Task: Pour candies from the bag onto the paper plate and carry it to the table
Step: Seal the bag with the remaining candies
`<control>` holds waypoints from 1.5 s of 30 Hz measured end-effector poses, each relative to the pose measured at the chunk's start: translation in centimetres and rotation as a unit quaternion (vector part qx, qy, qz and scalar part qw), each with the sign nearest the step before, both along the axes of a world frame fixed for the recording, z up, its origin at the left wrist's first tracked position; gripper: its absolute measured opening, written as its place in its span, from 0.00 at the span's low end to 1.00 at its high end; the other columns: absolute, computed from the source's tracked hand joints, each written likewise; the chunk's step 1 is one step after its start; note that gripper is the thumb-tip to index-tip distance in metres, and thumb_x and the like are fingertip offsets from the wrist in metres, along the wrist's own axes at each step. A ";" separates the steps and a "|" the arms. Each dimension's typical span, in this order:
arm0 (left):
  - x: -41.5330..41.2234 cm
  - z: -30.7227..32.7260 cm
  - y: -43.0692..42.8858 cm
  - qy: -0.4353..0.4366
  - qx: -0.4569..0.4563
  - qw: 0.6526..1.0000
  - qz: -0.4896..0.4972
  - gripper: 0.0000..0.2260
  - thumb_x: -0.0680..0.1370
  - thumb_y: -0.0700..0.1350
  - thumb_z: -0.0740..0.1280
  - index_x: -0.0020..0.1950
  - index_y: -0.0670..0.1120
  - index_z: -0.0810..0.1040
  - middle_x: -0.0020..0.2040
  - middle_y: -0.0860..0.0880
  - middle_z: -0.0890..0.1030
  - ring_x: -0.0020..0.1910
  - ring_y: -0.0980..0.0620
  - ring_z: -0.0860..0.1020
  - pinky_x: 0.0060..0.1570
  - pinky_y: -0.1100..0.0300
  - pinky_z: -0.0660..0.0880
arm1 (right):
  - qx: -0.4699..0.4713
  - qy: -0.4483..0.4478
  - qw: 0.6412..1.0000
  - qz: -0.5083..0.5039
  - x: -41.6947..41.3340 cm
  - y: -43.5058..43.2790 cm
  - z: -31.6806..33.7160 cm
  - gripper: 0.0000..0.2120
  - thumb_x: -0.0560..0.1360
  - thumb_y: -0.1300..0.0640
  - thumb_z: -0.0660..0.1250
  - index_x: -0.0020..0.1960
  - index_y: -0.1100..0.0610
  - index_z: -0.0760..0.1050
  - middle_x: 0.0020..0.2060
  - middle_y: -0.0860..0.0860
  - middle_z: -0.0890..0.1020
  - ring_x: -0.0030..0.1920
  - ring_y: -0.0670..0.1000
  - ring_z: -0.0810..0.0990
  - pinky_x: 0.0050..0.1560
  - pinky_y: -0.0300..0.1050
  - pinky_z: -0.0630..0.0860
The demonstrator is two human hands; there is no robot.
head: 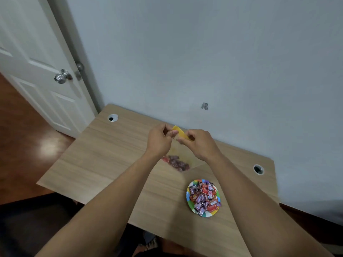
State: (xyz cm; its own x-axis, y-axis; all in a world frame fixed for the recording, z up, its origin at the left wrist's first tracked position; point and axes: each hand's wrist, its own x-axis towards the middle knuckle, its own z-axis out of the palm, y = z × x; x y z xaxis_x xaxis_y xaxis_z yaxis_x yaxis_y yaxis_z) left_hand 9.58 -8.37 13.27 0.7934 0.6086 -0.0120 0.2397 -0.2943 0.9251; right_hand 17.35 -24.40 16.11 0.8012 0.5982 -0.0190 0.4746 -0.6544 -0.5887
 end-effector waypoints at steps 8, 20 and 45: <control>0.5 0.3 2.6 0.005 -0.090 0.995 0.053 0.09 0.80 0.45 0.75 0.50 0.39 0.84 0.48 0.40 0.89 0.43 0.48 0.82 0.47 0.55 0.79 | 0.001 -0.003 1.000 0.001 0.4 1.1 -0.2 0.19 0.76 0.35 0.72 0.43 0.51 0.84 0.33 0.51 0.83 0.36 0.53 0.80 0.40 0.58 0.77; 0.1 -1.0 6.8 0.018 -0.136 0.982 0.128 0.07 0.80 0.49 0.75 0.44 0.49 0.82 0.50 0.43 0.89 0.45 0.49 0.84 0.47 0.55 0.78 | -0.014 0.002 1.000 0.007 -0.4 1.1 -1.0 0.19 0.77 0.34 0.71 0.45 0.51 0.85 0.33 0.47 0.81 0.33 0.47 0.75 0.36 0.49 0.70; -4.8 -7.1 6.6 0.101 -0.157 0.966 0.179 0.11 0.81 0.49 0.73 0.56 0.41 0.85 0.51 0.45 0.86 0.50 0.48 0.81 0.51 0.57 0.76 | -0.120 -0.024 0.990 0.066 -3.9 -1.1 -4.0 0.29 0.77 0.31 0.68 0.37 0.56 0.83 0.33 0.48 0.86 0.38 0.50 0.83 0.43 0.52 0.81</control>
